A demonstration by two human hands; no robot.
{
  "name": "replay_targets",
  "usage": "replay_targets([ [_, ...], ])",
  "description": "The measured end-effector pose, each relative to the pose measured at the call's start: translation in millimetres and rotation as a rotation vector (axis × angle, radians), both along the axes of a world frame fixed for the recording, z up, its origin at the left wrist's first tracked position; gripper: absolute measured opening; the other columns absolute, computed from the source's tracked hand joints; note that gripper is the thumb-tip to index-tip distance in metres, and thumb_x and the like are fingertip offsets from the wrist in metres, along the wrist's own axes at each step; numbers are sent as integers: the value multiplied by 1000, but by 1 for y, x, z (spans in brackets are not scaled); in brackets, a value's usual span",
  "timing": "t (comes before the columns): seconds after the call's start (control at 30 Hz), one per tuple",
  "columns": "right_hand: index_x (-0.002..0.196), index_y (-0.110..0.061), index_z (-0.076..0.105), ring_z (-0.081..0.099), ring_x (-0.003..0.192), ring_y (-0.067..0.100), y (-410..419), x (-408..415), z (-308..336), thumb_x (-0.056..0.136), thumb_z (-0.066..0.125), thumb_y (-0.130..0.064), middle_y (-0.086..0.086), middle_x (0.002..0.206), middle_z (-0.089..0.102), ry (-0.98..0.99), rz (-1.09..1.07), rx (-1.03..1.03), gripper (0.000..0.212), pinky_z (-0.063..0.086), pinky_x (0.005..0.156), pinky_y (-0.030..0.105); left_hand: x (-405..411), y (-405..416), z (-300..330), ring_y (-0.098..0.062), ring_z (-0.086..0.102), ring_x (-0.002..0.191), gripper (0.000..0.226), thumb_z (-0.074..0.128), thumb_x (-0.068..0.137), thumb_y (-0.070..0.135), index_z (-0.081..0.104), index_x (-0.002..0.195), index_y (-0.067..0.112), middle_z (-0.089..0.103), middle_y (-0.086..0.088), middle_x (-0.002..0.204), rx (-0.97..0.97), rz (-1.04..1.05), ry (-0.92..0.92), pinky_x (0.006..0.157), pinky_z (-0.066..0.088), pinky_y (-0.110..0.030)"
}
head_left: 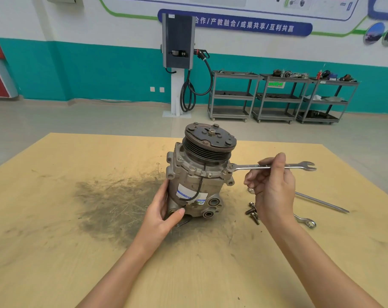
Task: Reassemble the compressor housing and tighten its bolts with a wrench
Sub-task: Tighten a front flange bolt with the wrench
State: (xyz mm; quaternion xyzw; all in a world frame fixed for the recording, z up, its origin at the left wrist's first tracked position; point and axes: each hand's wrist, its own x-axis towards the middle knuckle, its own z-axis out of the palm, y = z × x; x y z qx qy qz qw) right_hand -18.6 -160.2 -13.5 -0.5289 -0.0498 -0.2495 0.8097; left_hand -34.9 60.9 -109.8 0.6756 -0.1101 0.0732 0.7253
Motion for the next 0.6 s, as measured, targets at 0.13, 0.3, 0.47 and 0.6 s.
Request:
replay_targets([
  [0.13, 80, -11, 50, 51, 42, 17, -6, 13, -1, 104, 31, -38, 7, 48, 55, 92, 152, 24, 42, 41, 41, 21, 0, 0, 0, 17, 44, 130, 78, 58, 90, -15, 27, 142, 34, 42, 26, 143, 5, 0, 2, 104, 38, -7],
  [0.3, 78, -11, 50, 48, 37, 15, -9, 29, 3, 105, 30, -39, 4, 43, 51, 161, 217, 35, 44, 37, 38, 20, 0, 0, 0, 17, 43, 131, 78, 59, 90, -15, 28, 141, 35, 43, 27, 143, 13, 4, 1, 105, 37, -7],
  [0.47, 76, -12, 52, 48, 38, 13, -10, 36, 4, 103, 36, -41, 3, 45, 50, 220, 303, 49, 42, 39, 38, 21, 1, 1, -1, 15, 43, 133, 80, 65, 89, -9, 26, 145, 32, 43, 28, 143, 8, -8, -1, 106, 37, -8],
  [0.6, 77, -12, 51, 51, 40, 15, -5, 23, -6, 94, 42, -47, 4, 46, 53, 101, 232, 71, 40, 41, 40, 20, 0, 0, 1, 11, 42, 136, 78, 68, 79, 9, 29, 141, 37, 44, 27, 144, 2, -12, -9, 111, 36, -12],
])
